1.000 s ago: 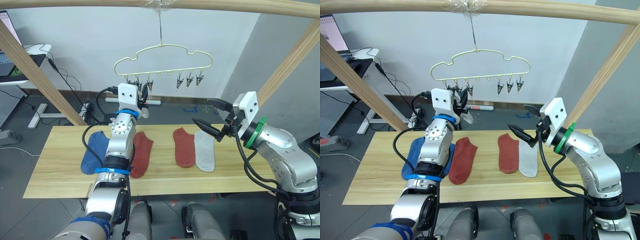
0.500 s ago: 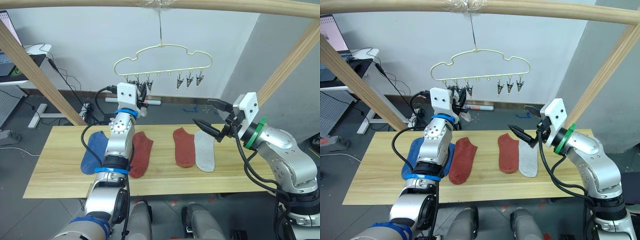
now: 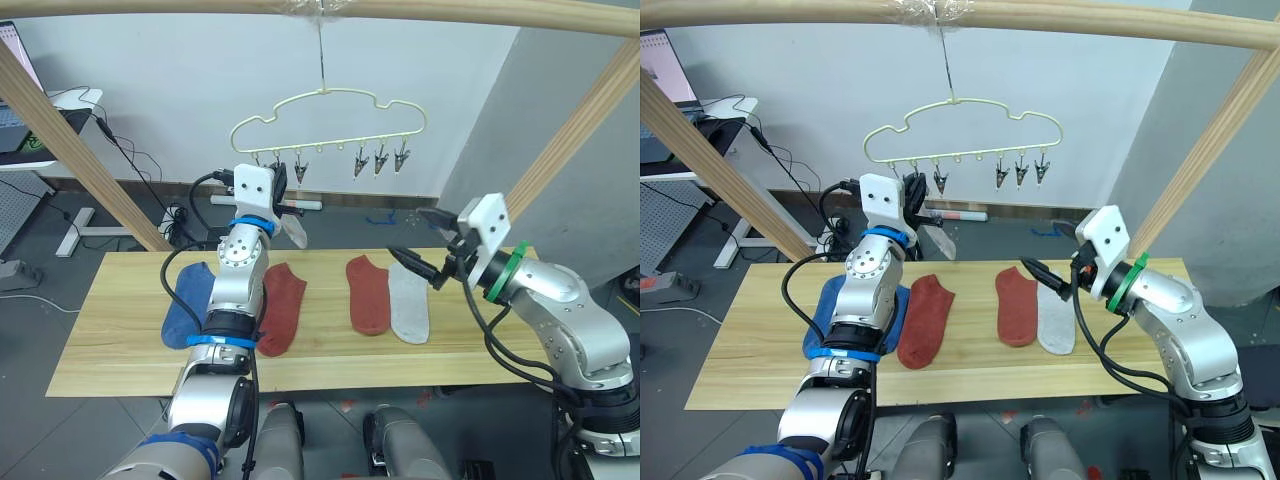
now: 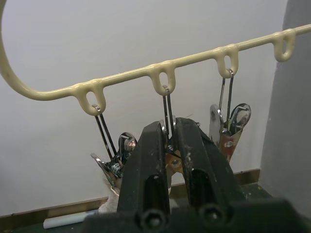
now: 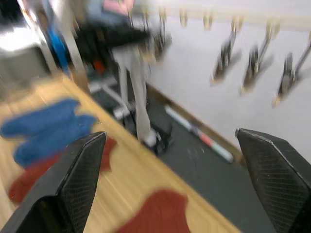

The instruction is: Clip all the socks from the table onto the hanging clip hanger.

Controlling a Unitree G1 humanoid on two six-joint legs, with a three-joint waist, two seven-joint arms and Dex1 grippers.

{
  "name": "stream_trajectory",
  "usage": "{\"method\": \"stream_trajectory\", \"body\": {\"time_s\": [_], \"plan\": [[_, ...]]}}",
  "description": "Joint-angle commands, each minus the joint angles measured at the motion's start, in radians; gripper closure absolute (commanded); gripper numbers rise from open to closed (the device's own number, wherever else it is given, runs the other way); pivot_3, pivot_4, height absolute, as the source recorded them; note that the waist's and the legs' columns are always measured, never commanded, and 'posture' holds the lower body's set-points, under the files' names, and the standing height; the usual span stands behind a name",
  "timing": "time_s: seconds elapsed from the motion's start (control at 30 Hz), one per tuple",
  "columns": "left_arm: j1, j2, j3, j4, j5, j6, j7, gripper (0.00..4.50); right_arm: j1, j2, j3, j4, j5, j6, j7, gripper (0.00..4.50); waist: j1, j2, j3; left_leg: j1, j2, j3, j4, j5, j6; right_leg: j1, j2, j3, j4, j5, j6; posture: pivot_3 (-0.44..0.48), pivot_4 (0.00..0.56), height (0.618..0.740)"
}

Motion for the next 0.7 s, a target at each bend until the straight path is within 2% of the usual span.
{"method": "stream_trajectory", "body": {"time_s": [0.03, 0.27, 0.53, 0.7], "plan": [[0.017, 0.025, -0.006, -0.105, -0.040, 0.100, -0.054, 4.44, -0.009, 0.007, 0.062, 0.134, -0.118, -0.002, -0.055, 0.00, 0.000, 0.000, 0.000, 0.000, 0.000, 0.000, 0.000, 0.000, 0.000, 0.000, 0.000, 0.000, 0.000, 0.000, 0.000, -0.058, 0.222, 0.740], [0.038, 0.082, 0.019, -0.240, -0.133, 0.319, -0.134, 4.44, -0.157, 0.077, 0.175, 0.581, -0.264, -0.131, -0.027, 0.00, -0.007, 0.000, 0.000, 0.001, 0.001, 0.000, 0.001, 0.000, 0.000, 0.000, 0.000, 0.001, 0.002, 0.000, 0.000, -0.039, 0.225, 0.740], [0.033, 0.068, 0.130, -0.318, -0.327, 0.608, -0.097, 4.44, -0.354, 0.180, 0.192, 1.083, -0.346, -0.341, 0.021, 0.00, -0.001, 0.000, 0.000, 0.001, 0.001, 0.000, 0.001, 0.000, 0.000, 0.000, 0.000, 0.000, 0.001, 0.001, -0.001, -0.014, 0.231, 0.740], [0.030, 0.085, 0.137, -0.347, -0.357, 0.675, -0.084, 4.44, -0.421, 0.223, 0.170, 1.284, -0.363, -0.358, 0.045, 0.00, -0.002, 0.000, 0.000, 0.001, 0.001, 0.000, 0.001, 0.000, 0.000, 0.001, 0.000, 0.000, 0.002, 0.001, -0.002, 0.010, 0.232, 0.740]]}}
